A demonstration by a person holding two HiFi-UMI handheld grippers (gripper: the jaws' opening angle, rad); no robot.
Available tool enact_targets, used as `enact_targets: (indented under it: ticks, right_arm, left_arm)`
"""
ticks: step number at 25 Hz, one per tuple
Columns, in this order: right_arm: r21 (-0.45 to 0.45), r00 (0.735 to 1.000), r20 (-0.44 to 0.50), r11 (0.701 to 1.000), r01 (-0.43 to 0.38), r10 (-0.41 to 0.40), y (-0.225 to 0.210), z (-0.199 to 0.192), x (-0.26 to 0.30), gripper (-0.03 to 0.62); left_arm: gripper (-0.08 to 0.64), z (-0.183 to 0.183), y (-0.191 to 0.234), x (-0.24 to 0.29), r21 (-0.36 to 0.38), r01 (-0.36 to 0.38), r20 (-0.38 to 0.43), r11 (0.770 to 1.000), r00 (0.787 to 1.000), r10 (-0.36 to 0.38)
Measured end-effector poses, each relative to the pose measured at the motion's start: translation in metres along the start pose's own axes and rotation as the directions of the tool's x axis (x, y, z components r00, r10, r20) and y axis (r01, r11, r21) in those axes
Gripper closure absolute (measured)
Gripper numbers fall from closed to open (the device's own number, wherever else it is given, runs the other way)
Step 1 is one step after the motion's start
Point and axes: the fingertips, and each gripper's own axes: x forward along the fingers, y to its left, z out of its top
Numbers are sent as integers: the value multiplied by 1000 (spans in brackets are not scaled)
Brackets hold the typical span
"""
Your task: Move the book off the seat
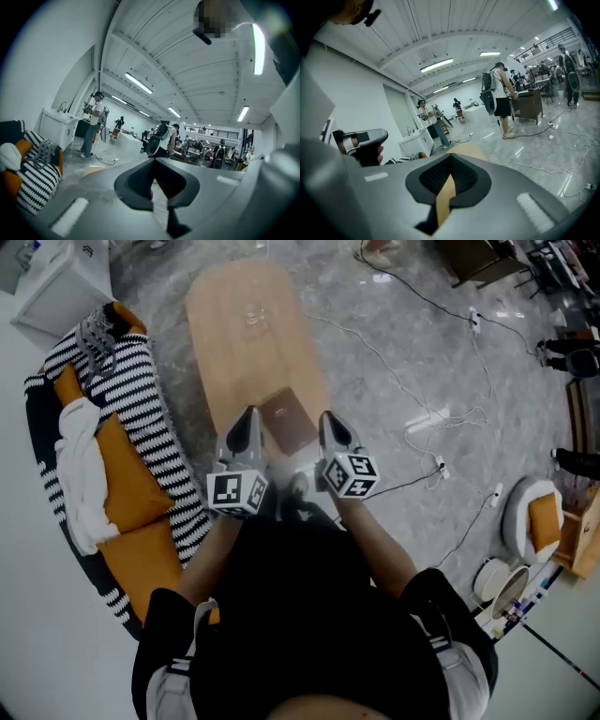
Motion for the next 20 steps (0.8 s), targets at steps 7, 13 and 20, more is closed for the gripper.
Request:
enact_targets:
  ticks: [7,13,20]
  right_arm:
    - [-55,997,65,998,-36,40,22,36,-19,588]
    - [-61,993,87,996,-69,74,38,45,-30,588]
    - [-109,986,87,986,-130,139,55,50,-37,588]
  left_arm:
    - [554,23,-16,-8,32,41,25,999,999,-42]
    - [554,23,-21,-15,47,42,28,998,999,-43]
    - [554,28,-30,-15,42,44,40,998,998,-46]
